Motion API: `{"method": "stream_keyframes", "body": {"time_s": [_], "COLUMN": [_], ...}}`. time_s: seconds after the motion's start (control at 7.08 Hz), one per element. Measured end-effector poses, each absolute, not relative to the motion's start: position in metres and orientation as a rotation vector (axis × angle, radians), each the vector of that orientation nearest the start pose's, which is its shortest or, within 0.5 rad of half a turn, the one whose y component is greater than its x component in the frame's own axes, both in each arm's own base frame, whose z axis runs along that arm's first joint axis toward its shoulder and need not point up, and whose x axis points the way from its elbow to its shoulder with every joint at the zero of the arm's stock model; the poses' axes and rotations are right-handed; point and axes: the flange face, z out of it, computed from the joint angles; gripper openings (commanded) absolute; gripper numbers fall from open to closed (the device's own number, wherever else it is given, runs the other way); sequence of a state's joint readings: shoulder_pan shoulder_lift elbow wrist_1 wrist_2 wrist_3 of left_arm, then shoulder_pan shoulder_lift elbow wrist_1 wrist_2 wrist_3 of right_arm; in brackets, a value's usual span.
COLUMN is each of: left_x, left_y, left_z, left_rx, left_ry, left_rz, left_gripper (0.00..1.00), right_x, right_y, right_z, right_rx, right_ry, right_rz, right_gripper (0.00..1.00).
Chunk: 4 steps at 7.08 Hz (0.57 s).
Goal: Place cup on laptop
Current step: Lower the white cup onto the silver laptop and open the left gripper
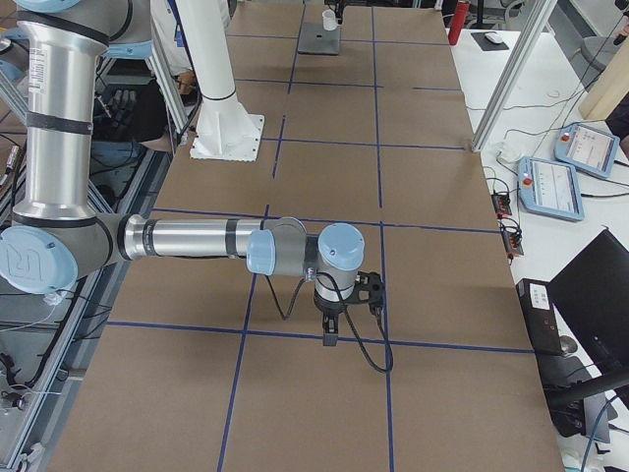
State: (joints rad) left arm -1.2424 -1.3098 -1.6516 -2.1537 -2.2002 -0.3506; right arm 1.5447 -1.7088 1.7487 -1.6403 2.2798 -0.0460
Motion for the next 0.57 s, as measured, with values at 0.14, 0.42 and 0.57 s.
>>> {"method": "stream_keyframes", "body": {"time_s": [0.14,0.42,0.57], "left_x": [0.0571,0.0586,0.0597], "left_y": [-0.3978,-0.3960,-0.3947], "left_z": [0.6873,0.6935,0.6965], "left_rx": [0.146,0.130,0.118], "left_ry": [0.717,0.728,0.734], "left_rz": [0.072,0.007,-0.002], "left_gripper": [0.00,0.00,0.00], "right_x": [0.0572,0.0572,0.0571], "right_y": [-0.4325,-0.4324,-0.4325], "right_z": [0.6463,0.6463,0.6463], "right_rx": [-0.021,-0.021,-0.021], "right_ry": [-0.710,-0.710,-0.710], "right_rz": [-0.059,-0.058,-0.059], "right_gripper": [1.00,1.00,1.00]}}
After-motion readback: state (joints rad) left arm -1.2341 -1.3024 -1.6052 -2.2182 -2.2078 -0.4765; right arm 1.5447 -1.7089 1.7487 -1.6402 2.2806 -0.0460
